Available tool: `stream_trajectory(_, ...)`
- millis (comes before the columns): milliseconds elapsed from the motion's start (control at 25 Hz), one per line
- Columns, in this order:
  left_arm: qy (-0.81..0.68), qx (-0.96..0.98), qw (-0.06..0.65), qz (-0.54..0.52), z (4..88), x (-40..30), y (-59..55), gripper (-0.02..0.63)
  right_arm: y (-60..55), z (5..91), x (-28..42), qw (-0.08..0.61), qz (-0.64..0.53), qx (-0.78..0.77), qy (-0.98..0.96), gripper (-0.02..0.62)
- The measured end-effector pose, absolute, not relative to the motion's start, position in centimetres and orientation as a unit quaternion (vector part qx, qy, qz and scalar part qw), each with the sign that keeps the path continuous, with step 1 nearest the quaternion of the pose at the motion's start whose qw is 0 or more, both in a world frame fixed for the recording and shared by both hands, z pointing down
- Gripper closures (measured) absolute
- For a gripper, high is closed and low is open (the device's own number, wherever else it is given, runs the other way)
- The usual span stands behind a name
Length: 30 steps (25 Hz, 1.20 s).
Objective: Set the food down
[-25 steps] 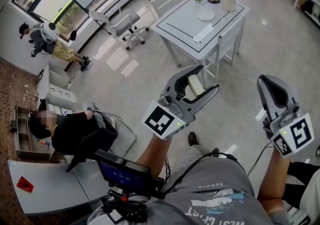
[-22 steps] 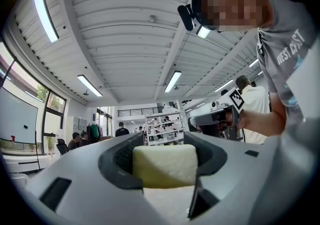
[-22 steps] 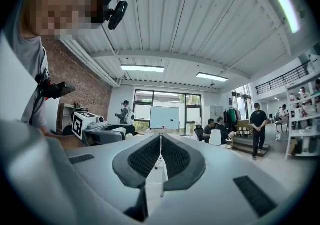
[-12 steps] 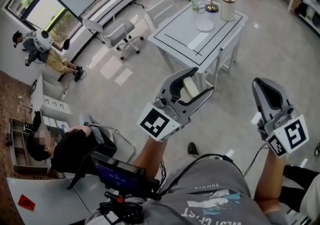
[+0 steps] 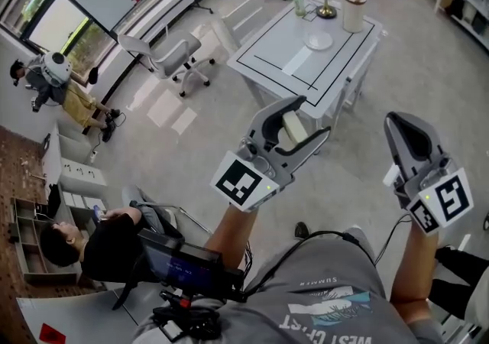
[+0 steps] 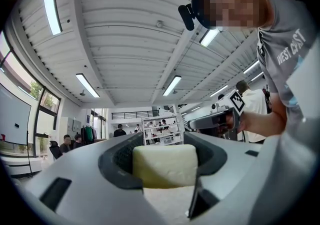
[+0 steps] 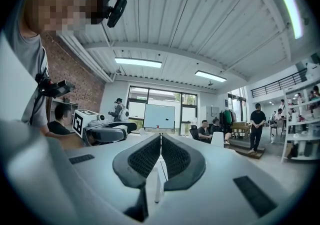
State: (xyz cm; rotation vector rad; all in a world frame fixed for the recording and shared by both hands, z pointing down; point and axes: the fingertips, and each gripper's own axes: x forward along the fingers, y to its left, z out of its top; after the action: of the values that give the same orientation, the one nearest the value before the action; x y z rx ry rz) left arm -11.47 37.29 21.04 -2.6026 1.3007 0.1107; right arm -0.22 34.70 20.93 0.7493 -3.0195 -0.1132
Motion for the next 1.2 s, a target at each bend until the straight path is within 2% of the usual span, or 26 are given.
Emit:
stream_trajectory(400,0.447,-0.887,0.105,0.047,21.3,-11.8,32.7,0.345,30.4,21.6,-1.2,0.029,-0.027,0.225,-0.973,0.588)
stream_trajectory(1200,0.494,-0.863,0.096,0.028,23.0,-5.0,19.7,0.345,16.9,22.9,4.8,0.029,-0.023,0.170,-0.985,0.587)
